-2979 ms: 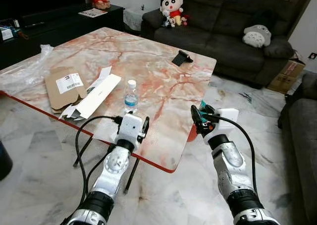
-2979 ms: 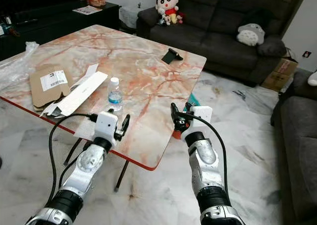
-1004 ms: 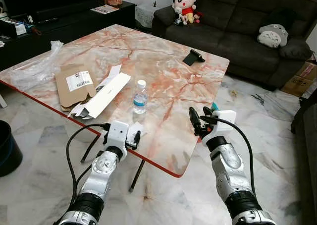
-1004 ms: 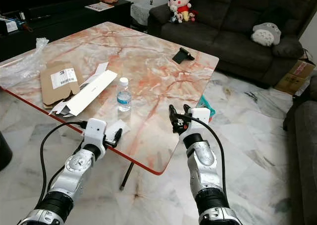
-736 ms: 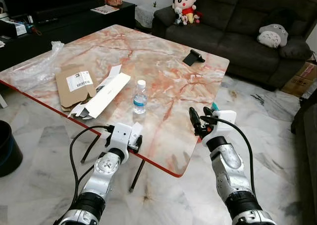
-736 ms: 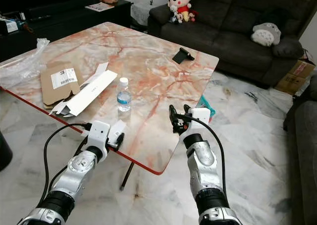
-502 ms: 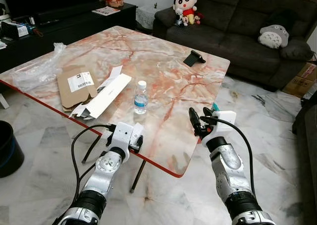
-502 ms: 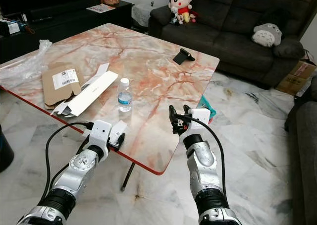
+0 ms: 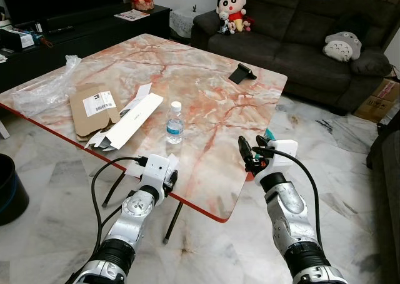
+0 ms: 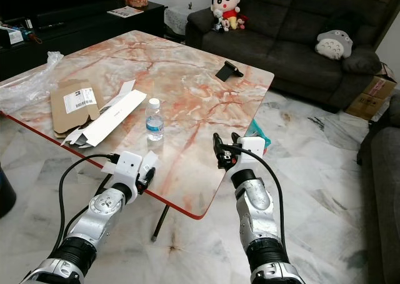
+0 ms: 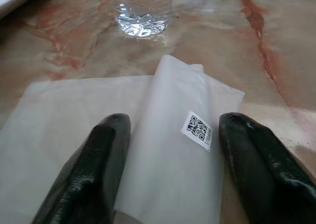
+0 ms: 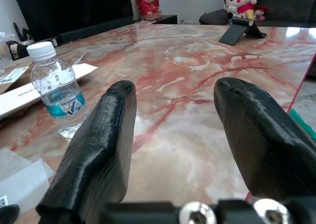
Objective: Picking trash to rubbish bin
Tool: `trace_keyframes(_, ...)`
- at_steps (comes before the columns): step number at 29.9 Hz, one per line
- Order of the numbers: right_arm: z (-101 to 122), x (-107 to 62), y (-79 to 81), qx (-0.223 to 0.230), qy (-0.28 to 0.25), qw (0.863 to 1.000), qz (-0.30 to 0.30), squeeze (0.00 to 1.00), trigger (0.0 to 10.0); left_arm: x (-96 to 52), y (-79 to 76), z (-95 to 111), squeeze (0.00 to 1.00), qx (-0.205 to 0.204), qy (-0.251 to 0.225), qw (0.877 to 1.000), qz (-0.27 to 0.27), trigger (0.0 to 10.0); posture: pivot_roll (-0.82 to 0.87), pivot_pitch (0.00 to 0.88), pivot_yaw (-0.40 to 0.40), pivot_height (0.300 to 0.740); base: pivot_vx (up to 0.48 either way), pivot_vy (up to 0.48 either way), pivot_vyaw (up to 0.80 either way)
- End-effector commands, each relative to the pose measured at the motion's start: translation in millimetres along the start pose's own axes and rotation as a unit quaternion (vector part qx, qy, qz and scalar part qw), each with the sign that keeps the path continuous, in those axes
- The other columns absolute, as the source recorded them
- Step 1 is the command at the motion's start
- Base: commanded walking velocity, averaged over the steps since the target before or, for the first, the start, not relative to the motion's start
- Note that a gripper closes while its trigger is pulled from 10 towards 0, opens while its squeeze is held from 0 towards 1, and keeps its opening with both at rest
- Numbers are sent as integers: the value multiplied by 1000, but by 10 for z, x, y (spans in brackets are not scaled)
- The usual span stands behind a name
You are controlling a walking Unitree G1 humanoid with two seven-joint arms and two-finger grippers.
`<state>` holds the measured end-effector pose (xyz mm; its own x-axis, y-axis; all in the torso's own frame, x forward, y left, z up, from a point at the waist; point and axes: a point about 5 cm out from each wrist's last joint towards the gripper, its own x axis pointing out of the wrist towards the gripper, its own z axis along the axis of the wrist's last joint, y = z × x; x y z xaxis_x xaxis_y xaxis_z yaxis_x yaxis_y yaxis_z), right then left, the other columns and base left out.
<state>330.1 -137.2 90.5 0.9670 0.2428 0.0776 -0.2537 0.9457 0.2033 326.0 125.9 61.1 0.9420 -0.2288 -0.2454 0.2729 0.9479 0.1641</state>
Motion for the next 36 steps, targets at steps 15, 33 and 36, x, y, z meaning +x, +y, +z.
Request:
trace_keyframes(15, 28, 8, -57, -12, 4, 1000, -6, 0, 10000, 8, -27, -44, 0, 13, 13, 1000, 8, 0, 155, 0, -138, 740, 0, 0, 0)
trace_keyframes(33, 38, 15, -67, -13, 3, 1000, -9, 0, 10000, 25, -1, 184, 0, -5, -63, 997, 38, 0, 155, 0, -138, 740, 0, 0, 0)
trace_keyframes(36, 45, 17, -77, -14, 2, 1000, -10, 0, 10000, 24, -32, 273, 0, -23, -94, 995, 33, 0, 151, 0, -138, 740, 0, 0, 0)
